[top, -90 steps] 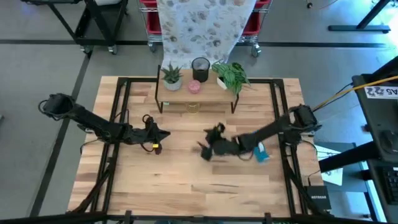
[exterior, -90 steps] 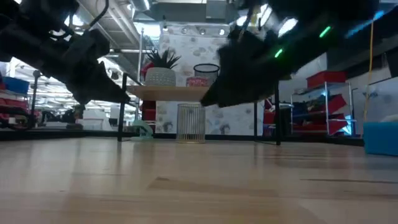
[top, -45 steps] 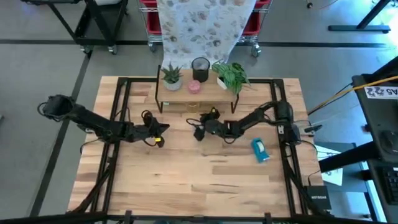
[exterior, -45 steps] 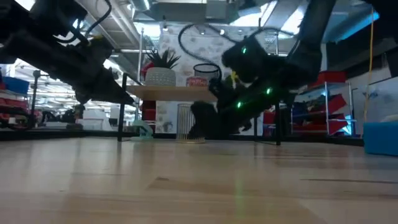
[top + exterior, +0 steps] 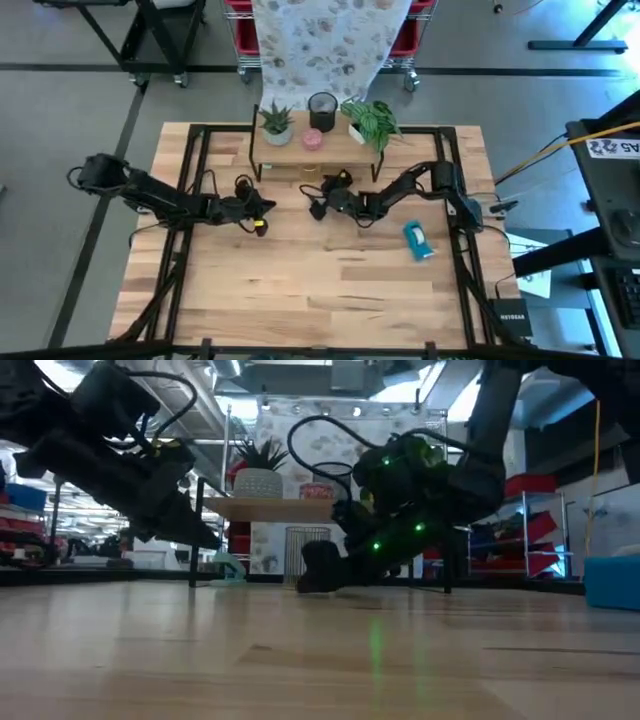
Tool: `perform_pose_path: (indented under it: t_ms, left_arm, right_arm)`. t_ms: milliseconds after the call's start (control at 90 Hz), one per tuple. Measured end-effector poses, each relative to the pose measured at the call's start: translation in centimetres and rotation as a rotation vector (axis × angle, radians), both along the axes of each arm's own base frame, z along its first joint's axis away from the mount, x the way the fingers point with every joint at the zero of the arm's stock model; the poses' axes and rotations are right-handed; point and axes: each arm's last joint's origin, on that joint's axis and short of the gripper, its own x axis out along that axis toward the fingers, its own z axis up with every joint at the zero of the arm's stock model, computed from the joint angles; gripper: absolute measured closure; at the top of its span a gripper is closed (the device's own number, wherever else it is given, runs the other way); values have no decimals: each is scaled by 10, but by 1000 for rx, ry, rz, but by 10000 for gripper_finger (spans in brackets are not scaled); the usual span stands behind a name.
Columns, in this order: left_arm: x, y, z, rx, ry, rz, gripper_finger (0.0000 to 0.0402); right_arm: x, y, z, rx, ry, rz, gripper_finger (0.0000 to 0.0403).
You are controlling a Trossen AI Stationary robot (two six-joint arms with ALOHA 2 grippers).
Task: Stock shelves
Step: Remove the gold pen holder under the shelf
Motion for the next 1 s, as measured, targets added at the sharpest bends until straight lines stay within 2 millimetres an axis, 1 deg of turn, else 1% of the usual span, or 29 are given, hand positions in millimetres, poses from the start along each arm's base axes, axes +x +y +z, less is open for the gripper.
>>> perform_pose_path:
  t_ms: [189, 367, 756, 1000]
  left_arm:
    - [0, 0, 1, -1, -8, 1, 402]
    - [1, 0, 1, -2, -19, 1, 402]
    - [1, 0, 2, -5, -21, 4, 402]
    - [1, 0, 2, -8, -22, 5, 402]
  right_arm:
    - [-2, -19, 1, 9, -8, -45, 3]
    - [3, -31, 4, 36, -23, -11, 4]
    - [17, -31, 15, -17, -17, 112, 4]
    - [16, -40, 16, -9, -18, 125, 4]
